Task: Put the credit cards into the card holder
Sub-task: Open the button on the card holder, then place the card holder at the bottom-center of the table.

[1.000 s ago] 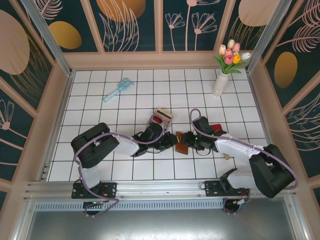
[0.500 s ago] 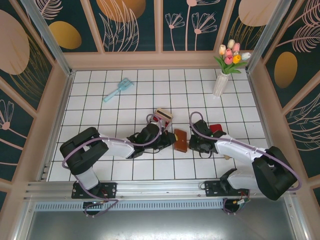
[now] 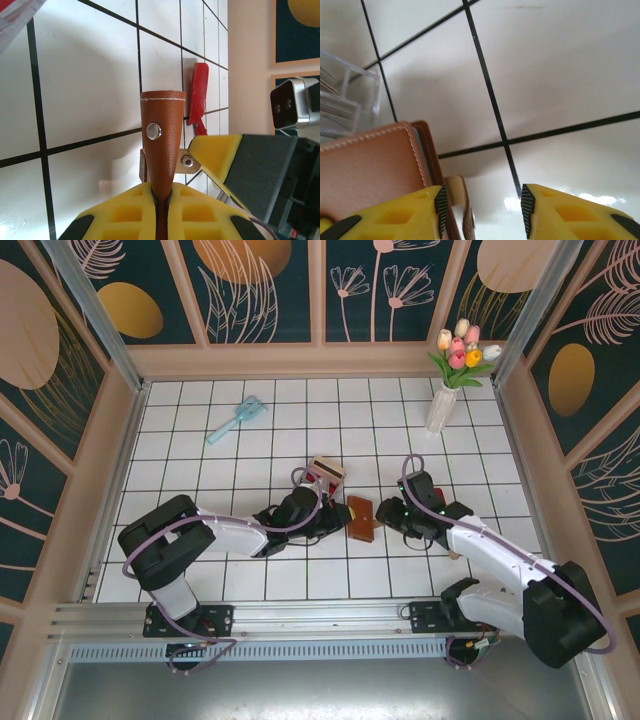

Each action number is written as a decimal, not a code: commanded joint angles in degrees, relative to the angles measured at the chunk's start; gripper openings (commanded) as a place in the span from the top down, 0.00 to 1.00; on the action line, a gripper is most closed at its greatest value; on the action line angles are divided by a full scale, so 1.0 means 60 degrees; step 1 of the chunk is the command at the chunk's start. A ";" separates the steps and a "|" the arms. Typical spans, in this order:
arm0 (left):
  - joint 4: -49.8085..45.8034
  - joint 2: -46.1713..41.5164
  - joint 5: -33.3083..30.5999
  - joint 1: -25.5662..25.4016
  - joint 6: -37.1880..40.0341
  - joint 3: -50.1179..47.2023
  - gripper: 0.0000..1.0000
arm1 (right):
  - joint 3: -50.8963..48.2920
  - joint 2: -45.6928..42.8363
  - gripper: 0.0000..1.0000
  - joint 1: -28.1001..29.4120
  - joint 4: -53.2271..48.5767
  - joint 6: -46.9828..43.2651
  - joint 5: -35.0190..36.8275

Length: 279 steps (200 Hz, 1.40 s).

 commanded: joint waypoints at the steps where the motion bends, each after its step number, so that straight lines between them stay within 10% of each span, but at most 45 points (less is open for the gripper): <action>1: 0.0486 -0.0004 0.0062 0.0063 -0.0009 -0.0031 0.90 | -0.0349 -0.0074 0.52 -0.0345 0.1030 0.0015 -0.1356; 45: 0.0546 -0.0007 0.0019 0.0072 -0.0034 -0.0046 0.89 | -0.0571 0.0400 0.59 -0.0548 0.1285 -0.0349 -0.2182; 84: 0.0242 -0.0055 -0.0168 0.0072 -0.0041 -0.0097 0.85 | -0.0538 0.0082 0.87 -0.0562 0.0986 -0.0542 -0.1836; 101: -0.0256 -0.0242 -0.0412 0.0079 -0.0007 -0.0177 0.69 | -0.0358 -0.0093 0.98 -0.0547 0.0970 -0.0810 -0.2059; 138: -0.2035 -0.0930 -0.1292 0.0074 0.0321 -0.0353 0.38 | -0.0196 -0.0464 0.99 -0.0488 0.1400 -0.1426 -0.3275; 279: -0.5305 -0.0709 -0.1678 0.0056 0.2204 0.1346 0.10 | 0.0207 0.0348 0.98 -0.0277 0.2536 -0.1270 -0.4673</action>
